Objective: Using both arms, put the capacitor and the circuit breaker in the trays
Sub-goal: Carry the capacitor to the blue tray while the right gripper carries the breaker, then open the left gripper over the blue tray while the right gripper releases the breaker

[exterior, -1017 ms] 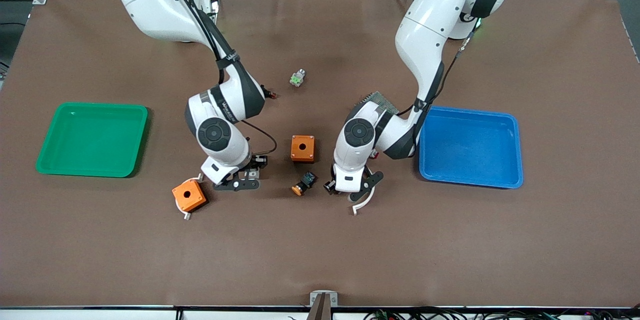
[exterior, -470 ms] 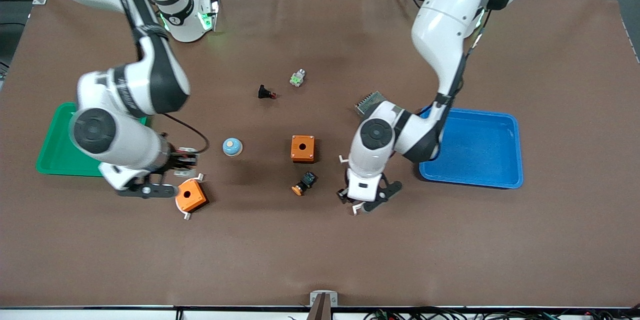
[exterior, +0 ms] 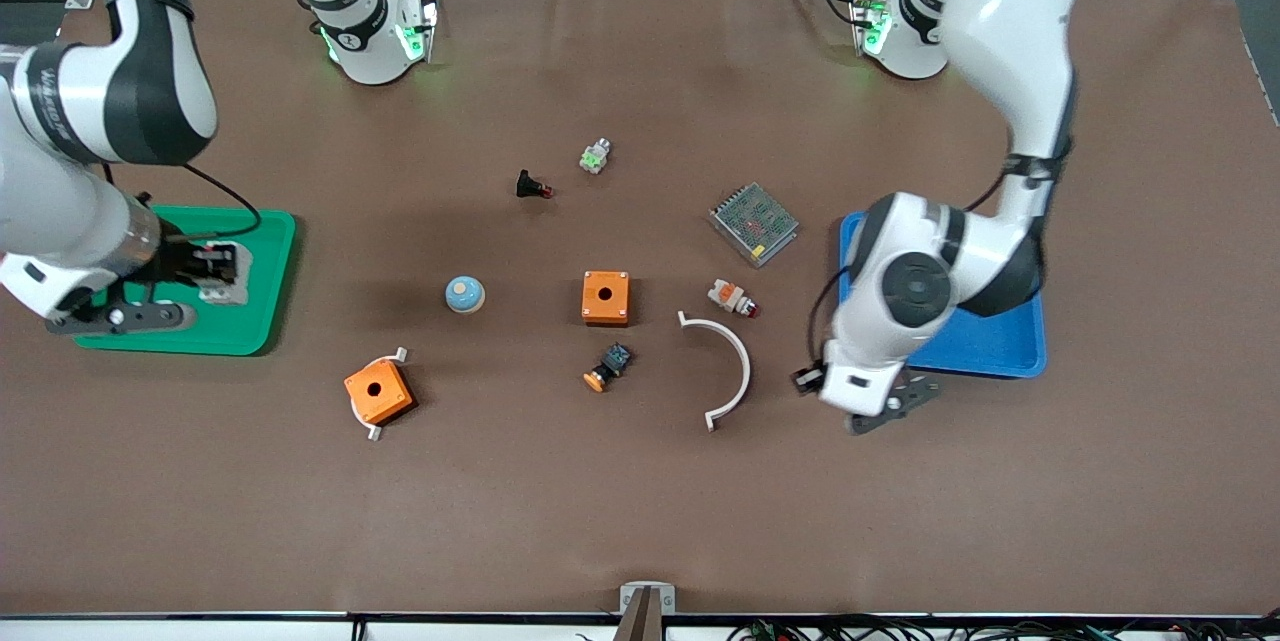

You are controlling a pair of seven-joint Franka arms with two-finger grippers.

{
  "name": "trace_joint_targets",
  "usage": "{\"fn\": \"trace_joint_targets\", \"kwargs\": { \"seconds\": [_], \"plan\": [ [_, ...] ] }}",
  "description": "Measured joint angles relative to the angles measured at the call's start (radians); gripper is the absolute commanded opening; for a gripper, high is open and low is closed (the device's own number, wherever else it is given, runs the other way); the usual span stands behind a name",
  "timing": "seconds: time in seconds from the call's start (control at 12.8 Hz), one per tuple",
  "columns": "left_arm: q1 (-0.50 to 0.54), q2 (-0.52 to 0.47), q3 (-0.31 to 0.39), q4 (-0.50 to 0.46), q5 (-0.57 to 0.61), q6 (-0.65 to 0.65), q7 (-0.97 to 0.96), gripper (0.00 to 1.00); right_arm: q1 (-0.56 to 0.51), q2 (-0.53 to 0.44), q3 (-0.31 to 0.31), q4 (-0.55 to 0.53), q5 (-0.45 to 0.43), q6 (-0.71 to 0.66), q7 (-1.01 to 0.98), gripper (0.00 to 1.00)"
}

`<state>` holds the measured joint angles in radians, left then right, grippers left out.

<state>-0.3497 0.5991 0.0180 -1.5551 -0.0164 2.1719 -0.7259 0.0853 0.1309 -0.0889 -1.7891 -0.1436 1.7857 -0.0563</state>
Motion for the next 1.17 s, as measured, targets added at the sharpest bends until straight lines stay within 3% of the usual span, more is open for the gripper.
{"fn": "trace_joint_targets", "kwargs": {
  "seconds": [0.23,0.39,0.63,0.86,1.02,1.17],
  "plan": [
    [0.171,-0.103,-0.028,-0.164,0.000,0.000,0.249,0.01,-0.097,-0.103,0.001,-0.200,-0.014,0.148,-0.122,0.03],
    [0.242,-0.118,-0.030,-0.229,0.000,0.000,0.365,0.01,-0.209,-0.120,-0.001,-0.314,-0.014,0.300,-0.261,0.03],
    [0.276,-0.102,-0.032,-0.296,0.000,0.001,0.437,0.06,-0.339,-0.114,-0.001,-0.428,-0.014,0.449,-0.391,0.03],
    [0.274,-0.070,-0.038,-0.327,0.000,0.002,0.455,0.14,-0.411,-0.046,0.000,-0.461,-0.004,0.564,-0.525,0.04],
    [0.273,-0.056,-0.040,-0.346,0.000,0.002,0.478,0.27,-0.432,0.036,0.000,-0.461,0.035,0.603,-0.571,0.05],
    [0.274,-0.046,-0.040,-0.358,0.000,0.002,0.508,0.49,-0.432,0.088,0.004,-0.456,0.048,0.631,-0.575,0.05]
  ]
}}
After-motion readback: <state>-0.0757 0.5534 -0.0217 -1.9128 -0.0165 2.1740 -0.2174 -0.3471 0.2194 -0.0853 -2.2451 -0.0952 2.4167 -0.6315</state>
